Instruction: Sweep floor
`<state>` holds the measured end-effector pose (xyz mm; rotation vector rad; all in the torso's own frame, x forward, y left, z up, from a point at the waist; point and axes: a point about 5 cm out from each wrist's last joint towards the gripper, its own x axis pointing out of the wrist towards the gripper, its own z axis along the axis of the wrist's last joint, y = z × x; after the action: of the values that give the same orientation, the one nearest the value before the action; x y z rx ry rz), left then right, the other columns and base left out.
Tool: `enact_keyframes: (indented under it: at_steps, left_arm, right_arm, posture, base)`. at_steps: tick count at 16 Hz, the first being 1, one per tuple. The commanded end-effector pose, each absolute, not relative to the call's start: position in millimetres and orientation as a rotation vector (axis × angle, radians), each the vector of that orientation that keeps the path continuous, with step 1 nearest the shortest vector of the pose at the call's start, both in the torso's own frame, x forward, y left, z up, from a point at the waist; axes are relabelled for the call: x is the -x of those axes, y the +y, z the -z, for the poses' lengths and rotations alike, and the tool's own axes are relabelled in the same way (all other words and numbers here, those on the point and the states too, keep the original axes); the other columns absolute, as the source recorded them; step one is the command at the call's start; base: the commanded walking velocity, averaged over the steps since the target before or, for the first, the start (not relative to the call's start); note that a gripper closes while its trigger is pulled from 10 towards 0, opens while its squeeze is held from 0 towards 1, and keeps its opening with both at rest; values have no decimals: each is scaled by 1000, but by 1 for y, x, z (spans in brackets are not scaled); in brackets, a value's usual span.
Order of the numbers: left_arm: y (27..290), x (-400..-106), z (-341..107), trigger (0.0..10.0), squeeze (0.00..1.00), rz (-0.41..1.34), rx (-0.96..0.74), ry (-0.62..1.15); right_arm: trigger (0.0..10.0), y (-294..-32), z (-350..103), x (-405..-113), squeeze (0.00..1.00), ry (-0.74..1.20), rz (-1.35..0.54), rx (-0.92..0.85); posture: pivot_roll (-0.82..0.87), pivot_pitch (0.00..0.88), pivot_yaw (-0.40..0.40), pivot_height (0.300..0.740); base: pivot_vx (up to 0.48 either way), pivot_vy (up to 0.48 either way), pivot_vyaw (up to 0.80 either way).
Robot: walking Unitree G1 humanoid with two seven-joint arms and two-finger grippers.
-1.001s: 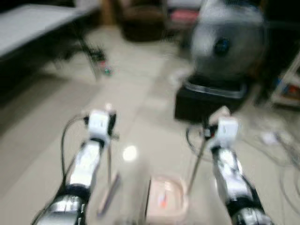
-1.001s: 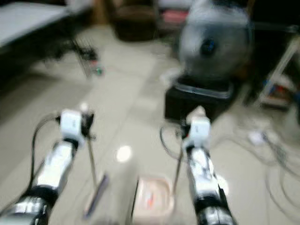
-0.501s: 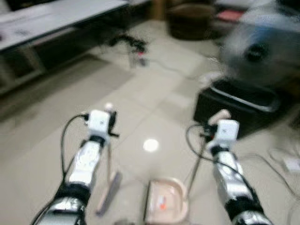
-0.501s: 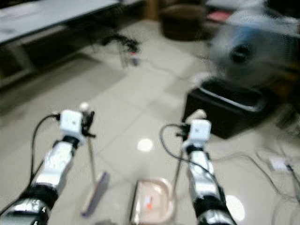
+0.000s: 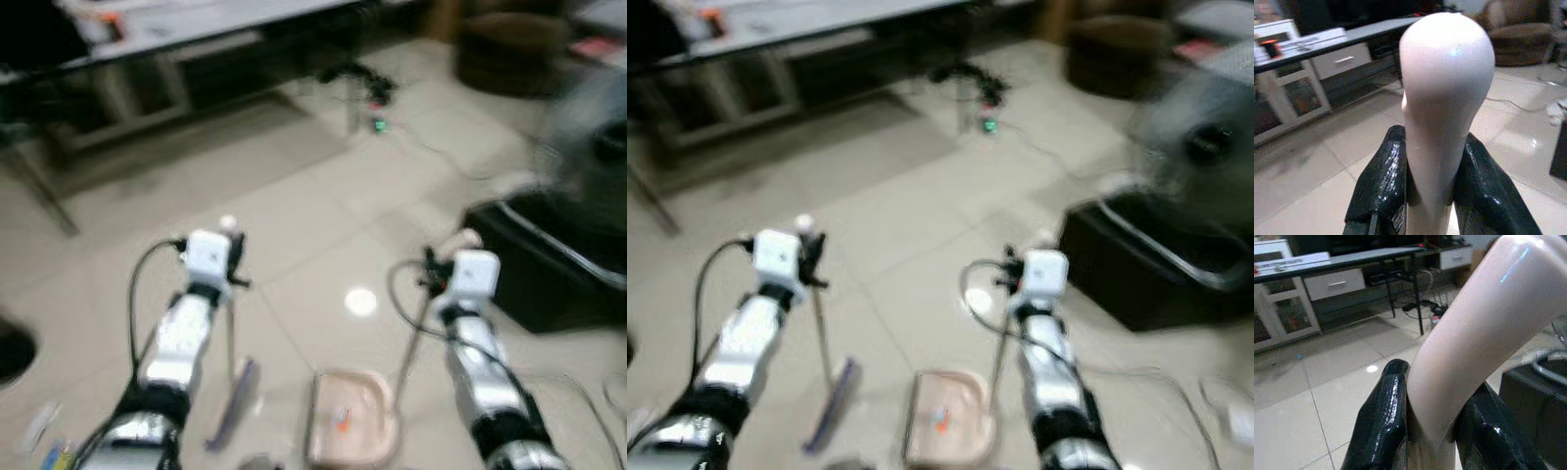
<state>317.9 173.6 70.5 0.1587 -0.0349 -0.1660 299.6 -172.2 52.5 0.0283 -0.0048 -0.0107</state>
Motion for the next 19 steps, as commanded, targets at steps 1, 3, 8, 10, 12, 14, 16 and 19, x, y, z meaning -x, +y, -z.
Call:
enact_keyframes:
  at_steps: [1,3,8,10,12,14,16,19]
  left_arm:
    - [178,-322,-80,10000,0,160,-178,-73]
    - [178,-321,-81,10000,0,160,-180,-80]
    - [185,-319,-87,10000,0,135,-148,-110]
    - [187,-318,-87,10000,0,127,-116,-111]
    - [189,-317,-88,10000,0,116,-94,-109]
    - [192,-317,-90,10000,0,103,-81,-111]
    - [193,-317,-92,10000,0,100,-70,-113]
    - [194,-318,-93,10000,0,99,-67,-114]
  right_arm:
    - [10000,-168,-64,-306,0,-58,-8,-28]
    - [10000,-167,-65,-306,0,-63,-12,-29]
    - [10000,-164,-70,-307,0,-95,-30,-34]
    - [10000,-163,-73,-308,0,-117,-45,-38]
    - [10000,-160,-74,-308,0,-126,-67,-41]
    - [10000,-160,-73,-308,0,-114,-64,-58]
    - [10000,-160,-73,-309,0,-112,-66,-55]
    - [10000,-159,-72,-309,0,-111,-67,-57]
  posture:
    - [-93,0,69,740]
    - [-92,0,67,740]
    - [-89,0,64,740]
    - [-84,0,58,740]
    - [-81,0,54,740]
    - [-79,0,53,740]
    - [-76,0,51,740]
    - [-74,0,52,740]
  base:
    - [0,-480,800]
    - [0,-480,800]
    - [0,-432,800]
    - [0,-120,800]
    - [0,0,400]
    - [0,0,0]
    - [0,0,0]
    - [0,165,0]
